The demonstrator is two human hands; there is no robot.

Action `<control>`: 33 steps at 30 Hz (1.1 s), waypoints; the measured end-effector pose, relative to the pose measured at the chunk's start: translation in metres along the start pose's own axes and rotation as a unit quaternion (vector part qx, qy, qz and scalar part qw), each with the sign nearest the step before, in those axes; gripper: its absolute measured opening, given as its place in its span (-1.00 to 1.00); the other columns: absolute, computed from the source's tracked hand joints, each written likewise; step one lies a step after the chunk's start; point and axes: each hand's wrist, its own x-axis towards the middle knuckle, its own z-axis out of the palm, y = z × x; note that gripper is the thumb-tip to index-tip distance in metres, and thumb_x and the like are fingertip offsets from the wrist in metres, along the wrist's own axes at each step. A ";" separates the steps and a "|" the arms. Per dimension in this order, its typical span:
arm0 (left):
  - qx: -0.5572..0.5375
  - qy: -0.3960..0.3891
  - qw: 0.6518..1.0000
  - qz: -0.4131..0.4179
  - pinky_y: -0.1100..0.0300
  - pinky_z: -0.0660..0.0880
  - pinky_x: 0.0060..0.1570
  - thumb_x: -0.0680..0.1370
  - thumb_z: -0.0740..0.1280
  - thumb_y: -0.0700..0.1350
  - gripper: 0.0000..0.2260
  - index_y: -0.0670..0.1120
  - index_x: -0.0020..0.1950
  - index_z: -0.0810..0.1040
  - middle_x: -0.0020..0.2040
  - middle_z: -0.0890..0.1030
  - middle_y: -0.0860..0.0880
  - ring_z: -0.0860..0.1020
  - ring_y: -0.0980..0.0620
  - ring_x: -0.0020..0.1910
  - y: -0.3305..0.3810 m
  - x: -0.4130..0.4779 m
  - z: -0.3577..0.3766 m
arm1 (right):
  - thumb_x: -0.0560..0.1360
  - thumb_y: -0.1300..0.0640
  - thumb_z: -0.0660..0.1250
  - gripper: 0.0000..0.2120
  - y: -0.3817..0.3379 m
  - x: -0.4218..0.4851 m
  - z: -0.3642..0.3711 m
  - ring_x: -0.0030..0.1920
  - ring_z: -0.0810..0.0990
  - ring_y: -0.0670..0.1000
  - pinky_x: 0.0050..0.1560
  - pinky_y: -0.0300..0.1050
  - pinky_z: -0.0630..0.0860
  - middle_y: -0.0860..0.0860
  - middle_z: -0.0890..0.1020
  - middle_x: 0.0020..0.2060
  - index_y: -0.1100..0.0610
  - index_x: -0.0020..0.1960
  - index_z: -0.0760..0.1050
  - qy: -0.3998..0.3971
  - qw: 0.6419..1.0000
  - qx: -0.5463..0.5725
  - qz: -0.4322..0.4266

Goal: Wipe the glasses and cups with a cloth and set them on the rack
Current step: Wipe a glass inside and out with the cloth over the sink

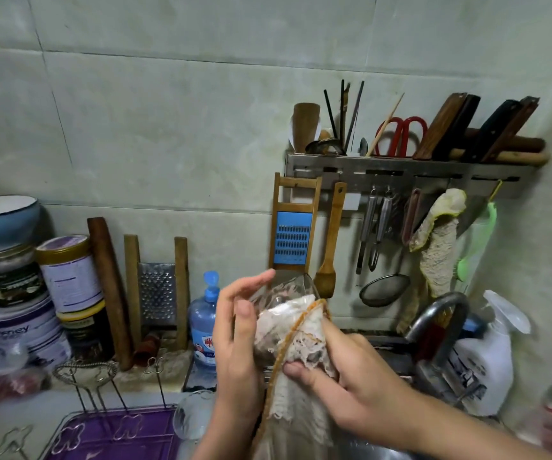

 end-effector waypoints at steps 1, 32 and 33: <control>0.011 0.005 1.000 0.025 0.16 0.53 0.09 0.51 0.27 0.29 -0.64 0.04 0.07 0.58 0.14 0.63 -0.13 0.60 -0.06 0.14 -0.001 -0.001 0.000 | 0.56 0.06 0.30 -0.66 -0.004 0.001 0.003 0.17 0.56 -0.23 0.22 -0.25 0.46 -0.18 0.62 0.15 -0.15 0.29 0.34 0.009 1.000 0.022 0.012; 0.042 -0.038 0.968 -0.243 0.10 0.46 -0.10 0.48 0.31 -0.12 -0.88 -0.13 -0.17 0.60 -0.19 0.60 -0.07 0.55 0.00 -0.14 -0.047 0.001 -0.019 | 0.54 0.30 0.09 -0.76 0.072 -0.028 0.041 -0.22 0.59 0.17 -0.13 -0.05 0.55 0.21 0.63 -0.28 0.36 -0.10 0.51 -0.060 0.931 -0.334 -0.132; 0.038 -0.042 0.955 -0.290 0.08 0.45 -0.14 0.43 0.33 -0.08 -0.87 -0.12 -0.18 0.60 -0.19 0.57 -0.11 0.54 -0.03 -0.15 -0.049 -0.002 -0.021 | 0.58 0.33 0.05 -0.70 0.076 -0.029 0.040 -0.19 0.60 0.20 -0.06 0.04 0.58 0.22 0.63 -0.25 0.37 -0.15 0.53 -0.047 0.920 -0.348 -0.173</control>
